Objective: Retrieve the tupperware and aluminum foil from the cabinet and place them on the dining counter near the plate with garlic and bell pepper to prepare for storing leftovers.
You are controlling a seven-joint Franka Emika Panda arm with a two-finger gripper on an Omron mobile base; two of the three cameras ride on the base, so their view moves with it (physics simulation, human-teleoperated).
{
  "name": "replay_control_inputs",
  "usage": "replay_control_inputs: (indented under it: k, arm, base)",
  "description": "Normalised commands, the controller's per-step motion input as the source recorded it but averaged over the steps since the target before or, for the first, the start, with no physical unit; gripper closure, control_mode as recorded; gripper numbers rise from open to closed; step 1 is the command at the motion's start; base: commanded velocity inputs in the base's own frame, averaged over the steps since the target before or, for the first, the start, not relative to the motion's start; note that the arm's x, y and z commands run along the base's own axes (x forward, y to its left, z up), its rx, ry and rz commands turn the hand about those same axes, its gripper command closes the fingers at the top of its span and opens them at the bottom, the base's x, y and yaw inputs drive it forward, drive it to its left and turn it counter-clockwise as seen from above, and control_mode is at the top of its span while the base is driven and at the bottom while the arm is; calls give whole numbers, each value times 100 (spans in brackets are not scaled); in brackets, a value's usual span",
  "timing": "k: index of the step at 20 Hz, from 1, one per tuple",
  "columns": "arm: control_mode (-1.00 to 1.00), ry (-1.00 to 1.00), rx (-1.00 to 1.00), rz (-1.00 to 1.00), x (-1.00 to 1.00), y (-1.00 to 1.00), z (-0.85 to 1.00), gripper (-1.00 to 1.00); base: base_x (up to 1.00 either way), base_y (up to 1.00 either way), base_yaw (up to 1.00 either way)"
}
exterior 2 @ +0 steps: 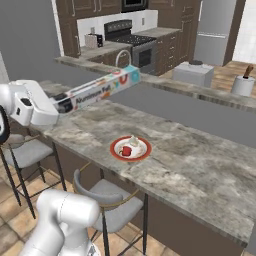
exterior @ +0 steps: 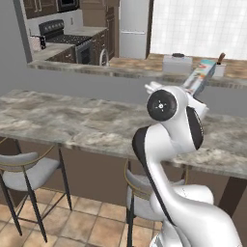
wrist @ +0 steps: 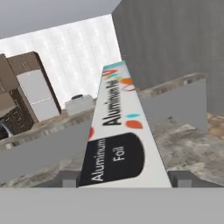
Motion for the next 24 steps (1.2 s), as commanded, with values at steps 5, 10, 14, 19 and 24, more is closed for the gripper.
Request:
replay_control_inputs:
  k: [5, 10, 14, 19, 24]
  arm:
    - [-100, 0, 0, -6, 52, 6, -13, 100]
    - [-100, 13, 0, 12, 68, 6, -48, 100]
    - [-100, 28, 0, 18, 73, 11, -76, 100]
    - [-100, 23, 0, 18, 71, 24, -96, 100]
    - [-100, 7, 0, 12, 76, 33, -82, 100]
  base:
    - [0, 0, 0]
    - [0, 0, 0]
    - [0, 0, 0]
    - [0, 0, 0]
    - [0, 0, 0]
